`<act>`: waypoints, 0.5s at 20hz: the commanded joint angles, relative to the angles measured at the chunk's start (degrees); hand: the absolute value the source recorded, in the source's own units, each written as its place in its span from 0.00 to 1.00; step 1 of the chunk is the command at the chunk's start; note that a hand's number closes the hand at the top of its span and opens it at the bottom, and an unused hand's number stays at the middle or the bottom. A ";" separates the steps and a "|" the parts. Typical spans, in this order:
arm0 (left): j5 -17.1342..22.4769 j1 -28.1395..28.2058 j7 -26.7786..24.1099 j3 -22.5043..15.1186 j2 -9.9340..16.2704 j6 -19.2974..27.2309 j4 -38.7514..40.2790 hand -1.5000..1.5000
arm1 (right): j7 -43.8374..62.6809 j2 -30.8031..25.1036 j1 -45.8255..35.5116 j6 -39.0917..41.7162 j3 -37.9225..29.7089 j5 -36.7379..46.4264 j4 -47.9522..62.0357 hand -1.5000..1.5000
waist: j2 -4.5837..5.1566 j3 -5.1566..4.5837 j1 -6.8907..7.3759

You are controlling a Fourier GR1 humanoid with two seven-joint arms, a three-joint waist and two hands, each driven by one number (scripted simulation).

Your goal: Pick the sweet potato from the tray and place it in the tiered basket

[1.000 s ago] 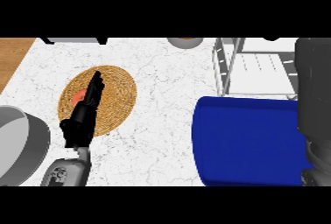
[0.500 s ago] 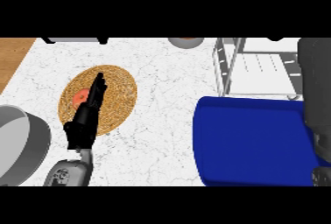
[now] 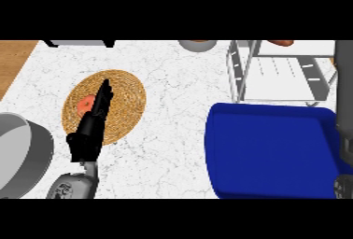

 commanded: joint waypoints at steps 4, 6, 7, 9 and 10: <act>-0.94 -0.20 -1.63 0.62 -0.59 1.66 1.35 0.50 | 1.86 -5.05 2.33 -6.94 -7.35 -4.61 -3.34 0.00 | -0.17 -0.02 -0.76; 0.84 -0.23 2.00 2.01 1.59 -0.62 -1.23 0.50 | 3.53 -7.37 4.01 -3.64 -9.27 -7.02 -6.48 0.00 | -0.44 -0.02 -1.10; 0.68 1.81 -2.49 1.92 1.38 -0.42 0.24 0.50 | 4.48 -4.91 7.05 -5.35 -10.54 -8.23 -9.53 0.00 | -0.53 -0.04 -1.50; 0.67 1.98 -0.02 1.47 1.07 -0.35 -1.08 0.50 | 4.42 -10.06 7.10 -1.74 -15.02 -12.31 -10.47 0.00 | -0.63 -0.01 -1.67; 0.04 1.20 0.40 1.69 1.02 0.33 -0.36 0.50 | 6.93 -9.65 7.47 -0.07 -15.90 -13.69 -14.34 0.00 | -0.86 -0.03 -2.35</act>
